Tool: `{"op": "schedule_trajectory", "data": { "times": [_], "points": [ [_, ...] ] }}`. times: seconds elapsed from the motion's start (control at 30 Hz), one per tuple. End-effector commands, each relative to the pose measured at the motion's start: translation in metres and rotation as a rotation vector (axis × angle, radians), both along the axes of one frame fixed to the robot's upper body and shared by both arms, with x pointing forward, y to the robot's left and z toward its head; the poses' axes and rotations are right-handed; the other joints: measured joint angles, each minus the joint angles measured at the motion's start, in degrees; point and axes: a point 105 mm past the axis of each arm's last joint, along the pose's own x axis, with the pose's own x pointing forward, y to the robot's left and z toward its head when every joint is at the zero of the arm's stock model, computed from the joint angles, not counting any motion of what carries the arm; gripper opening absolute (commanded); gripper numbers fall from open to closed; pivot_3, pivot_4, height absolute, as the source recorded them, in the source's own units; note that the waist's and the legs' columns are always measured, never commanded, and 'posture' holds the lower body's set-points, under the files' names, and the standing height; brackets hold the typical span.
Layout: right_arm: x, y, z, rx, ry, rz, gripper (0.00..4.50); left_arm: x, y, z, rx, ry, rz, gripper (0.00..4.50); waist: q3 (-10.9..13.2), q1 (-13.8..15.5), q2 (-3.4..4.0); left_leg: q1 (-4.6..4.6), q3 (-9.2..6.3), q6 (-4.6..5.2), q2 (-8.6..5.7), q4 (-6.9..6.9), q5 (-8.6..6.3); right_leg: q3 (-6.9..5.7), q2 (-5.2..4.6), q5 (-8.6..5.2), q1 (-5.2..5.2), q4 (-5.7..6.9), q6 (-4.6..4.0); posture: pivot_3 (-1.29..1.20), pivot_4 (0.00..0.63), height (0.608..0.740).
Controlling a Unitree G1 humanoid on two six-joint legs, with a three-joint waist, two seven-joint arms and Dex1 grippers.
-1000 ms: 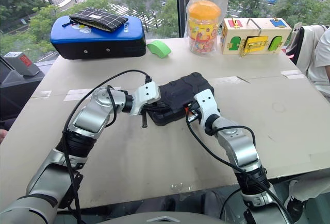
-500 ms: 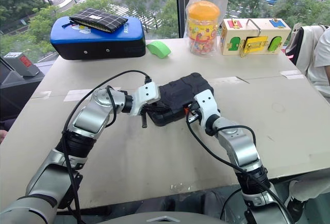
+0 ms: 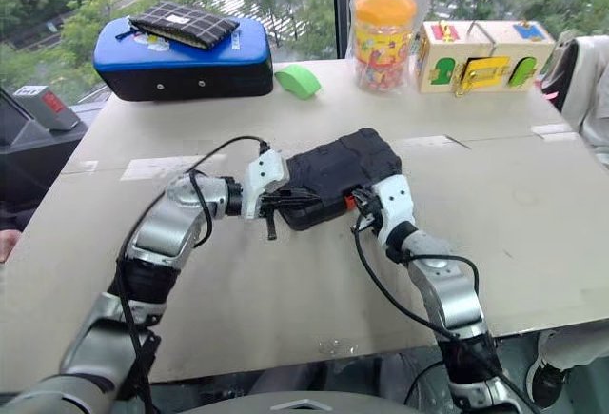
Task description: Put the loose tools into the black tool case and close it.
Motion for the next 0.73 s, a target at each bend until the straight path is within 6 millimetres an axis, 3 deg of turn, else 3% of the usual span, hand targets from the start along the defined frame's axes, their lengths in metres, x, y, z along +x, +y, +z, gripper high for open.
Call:
{"op": "schedule_trajectory", "data": {
  "times": [0.03,0.1,0.13,0.2,0.23,0.27,0.37,0.57,0.73],
  "points": [
    [-0.017,-0.013,0.023,-0.043,-0.125,0.055,1.26,-0.012,-0.005,0.016,-0.143,0.113,-0.056,0.52,0.1,0.2,-0.12,-0.25,-0.06,-0.11,-0.02,0.09,0.07,-0.09,-0.02,0.15,-0.19,0.02,-0.23,0.00,0.150,0.740],
    [-0.031,-0.025,0.030,-0.088,-0.134,0.073,2.34,-0.016,-0.002,0.025,-0.214,0.099,-0.046,1.28,0.2,0.2,-0.24,-0.60,-0.11,-0.12,-0.03,0.13,0.08,-0.17,-0.02,0.18,-0.45,0.03,-0.28,0.00,0.150,0.740],
    [-0.039,-0.031,0.033,-0.114,-0.135,0.088,2.96,-0.020,0.000,0.029,-0.241,0.103,-0.041,1.88,0.2,0.1,-0.32,-0.72,-0.12,-0.12,-0.07,0.11,0.07,-0.17,-0.03,0.18,-0.60,-0.03,-0.30,0.00,0.150,0.740],
    [-0.056,-0.043,0.038,-0.148,-0.119,0.108,3.79,-0.028,0.007,0.032,-0.264,0.114,-0.026,2.69,0.3,-0.1,-0.42,-0.74,-0.23,-0.14,-0.10,0.03,0.04,-0.09,-0.04,0.18,-0.63,-0.19,-0.30,0.00,0.150,0.740],
    [-0.065,-0.048,0.040,-0.167,-0.104,0.124,4.46,-0.032,0.011,0.033,-0.270,0.121,-0.016,3.34,0.4,-0.1,-0.43,-0.73,-0.31,-0.15,-0.11,-0.08,0.03,-0.07,-0.05,0.18,-0.63,-0.31,-0.30,0.00,0.150,0.740],
    [-0.078,-0.059,0.042,-0.190,-0.076,0.134,4.50,-0.041,0.020,0.034,-0.270,0.133,0.000,3.85,0.5,-0.1,-0.42,-0.75,-0.40,-0.16,-0.10,-0.09,-0.01,-0.04,-0.05,0.17,-0.62,-0.34,-0.30,0.00,0.150,0.740],
    [-0.107,-0.080,0.046,-0.249,0.000,0.159,4.50,-0.061,0.042,0.034,-0.247,0.146,0.053,4.46,0.7,0.3,-0.24,-0.76,-0.42,0.12,-0.09,-0.12,-0.19,-0.03,-0.10,0.16,-0.56,-0.41,-0.29,0.00,0.150,0.740],
    [-0.154,-0.135,0.057,-0.357,0.143,0.115,4.50,-0.106,0.106,0.018,-0.065,0.164,0.201,4.46,1.1,0.9,-0.07,-0.56,-0.36,0.26,0.08,-0.15,-0.37,-0.19,-0.02,0.16,-0.21,-0.86,-0.34,0.00,0.150,0.740],
    [-0.169,-0.160,0.061,-0.401,0.187,0.087,4.50,-0.124,0.121,0.018,-0.040,0.190,0.220,4.46,1.3,1.9,-0.28,-0.75,0.01,-0.01,0.18,0.06,-0.54,-0.36,-0.29,-0.05,-0.11,-0.91,-0.46,0.00,0.150,0.740]
  ]
}}
